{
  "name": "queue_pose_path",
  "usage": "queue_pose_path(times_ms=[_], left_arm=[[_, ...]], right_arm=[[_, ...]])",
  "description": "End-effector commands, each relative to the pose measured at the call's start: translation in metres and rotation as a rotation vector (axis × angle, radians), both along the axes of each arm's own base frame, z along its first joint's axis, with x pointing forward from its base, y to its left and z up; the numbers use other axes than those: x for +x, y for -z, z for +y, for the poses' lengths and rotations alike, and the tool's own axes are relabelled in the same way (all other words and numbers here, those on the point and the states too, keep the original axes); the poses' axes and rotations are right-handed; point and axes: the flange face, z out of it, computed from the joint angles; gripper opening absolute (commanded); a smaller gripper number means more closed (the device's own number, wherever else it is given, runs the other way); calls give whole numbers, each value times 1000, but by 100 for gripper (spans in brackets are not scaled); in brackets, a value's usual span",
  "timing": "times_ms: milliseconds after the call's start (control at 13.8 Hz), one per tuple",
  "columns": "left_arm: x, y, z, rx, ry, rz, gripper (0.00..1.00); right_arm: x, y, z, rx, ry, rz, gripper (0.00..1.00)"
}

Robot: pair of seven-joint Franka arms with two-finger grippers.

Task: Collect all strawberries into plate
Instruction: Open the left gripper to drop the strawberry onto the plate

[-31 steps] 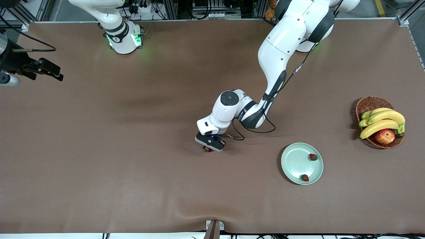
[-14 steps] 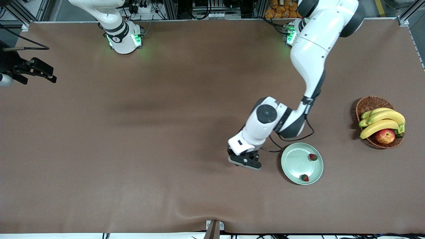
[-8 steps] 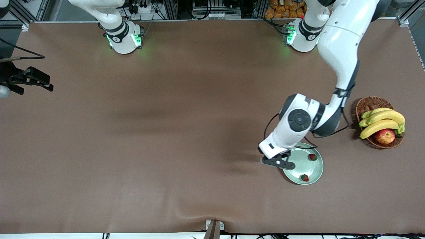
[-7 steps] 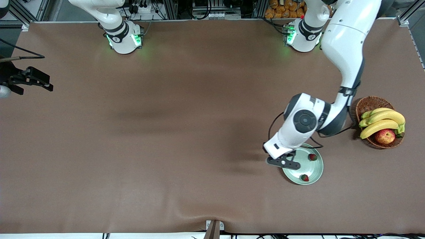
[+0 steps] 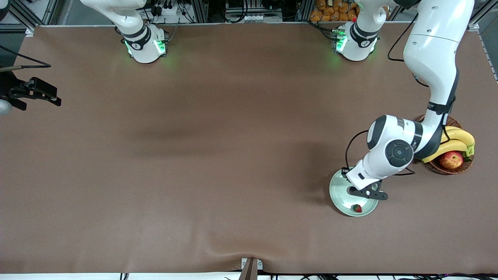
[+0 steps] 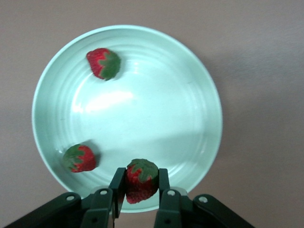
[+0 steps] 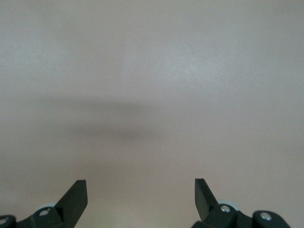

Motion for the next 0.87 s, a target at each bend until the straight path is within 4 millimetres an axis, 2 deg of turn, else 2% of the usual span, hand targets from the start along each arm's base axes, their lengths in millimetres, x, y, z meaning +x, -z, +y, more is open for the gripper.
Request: queue_pose_path(times_ms=[0,73,145,363,435,798], left_arm=[[0,-1,2,32,35,-15,6],[3,1,3,42,37,-20,12],[4,4,3,42,34,-19,28],[6,8,5,33,30,-33,92],[7,7,7,32,18,-33,100],[12,-4,28,35,-1,-49,100]], right_arm=[[1,-3,-4,-17,80,9,100],[-1,-2,-1,-20,139,29,100],[-3,0,-2,-21,168,47,100],[-3,0,-4,-16,176,47,100],[-3,0,-3,-12,177,49,100],[-3,-1,-3,-7,177,44,100]])
